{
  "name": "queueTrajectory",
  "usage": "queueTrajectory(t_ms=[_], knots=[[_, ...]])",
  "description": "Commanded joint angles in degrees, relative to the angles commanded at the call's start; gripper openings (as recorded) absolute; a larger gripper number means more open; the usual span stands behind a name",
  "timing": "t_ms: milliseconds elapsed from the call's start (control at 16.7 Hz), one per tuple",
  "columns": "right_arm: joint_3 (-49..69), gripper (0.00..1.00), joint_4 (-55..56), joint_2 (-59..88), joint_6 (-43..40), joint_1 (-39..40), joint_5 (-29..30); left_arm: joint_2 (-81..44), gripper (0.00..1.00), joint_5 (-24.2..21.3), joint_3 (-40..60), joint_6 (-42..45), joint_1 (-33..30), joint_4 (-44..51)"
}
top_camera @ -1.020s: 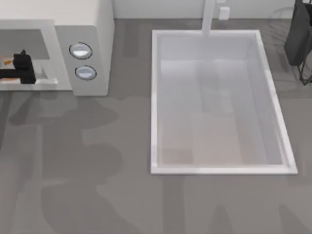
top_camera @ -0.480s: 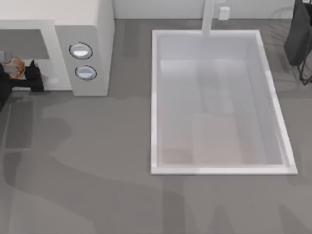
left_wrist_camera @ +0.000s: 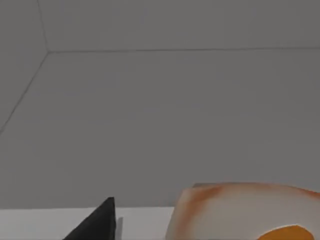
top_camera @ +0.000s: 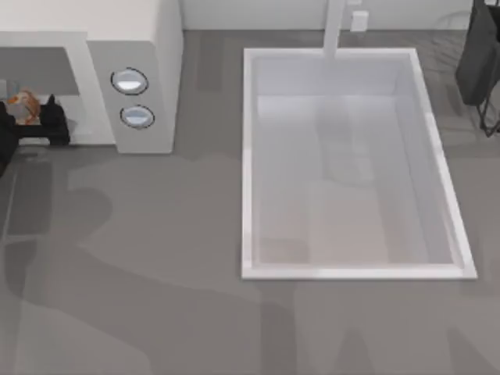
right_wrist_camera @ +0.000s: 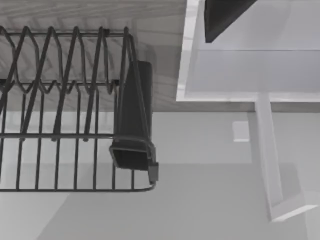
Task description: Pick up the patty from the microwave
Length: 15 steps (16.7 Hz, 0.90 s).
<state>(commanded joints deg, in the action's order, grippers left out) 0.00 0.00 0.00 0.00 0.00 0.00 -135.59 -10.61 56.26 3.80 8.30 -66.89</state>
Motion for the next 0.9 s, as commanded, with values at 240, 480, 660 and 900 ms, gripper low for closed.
queueTrajectory(t_ms=[240, 480, 660, 900], knots=[[0.0, 1.0, 0.0, 0.0, 0.0, 0.0, 0.0, -4.72, 1.0, 0.34, 6.45, -0.12, -0.36, 4.01], [0.0, 1.0, 0.0, 0.0, 0.0, 0.0, 0.0, -13.14, 1.0, 1.07, 21.68, -0.37, -1.11, 12.17], [0.0, 1.0, 0.0, 0.0, 0.0, 0.0, 0.0, -19.45, 1.0, 1.72, 34.3, -0.59, -1.77, 19.17], [0.0, 1.0, 0.0, 0.0, 0.0, 0.0, 0.0, -25.24, 1.0, 2.41, 44.83, -0.83, -2.47, 26.5]])
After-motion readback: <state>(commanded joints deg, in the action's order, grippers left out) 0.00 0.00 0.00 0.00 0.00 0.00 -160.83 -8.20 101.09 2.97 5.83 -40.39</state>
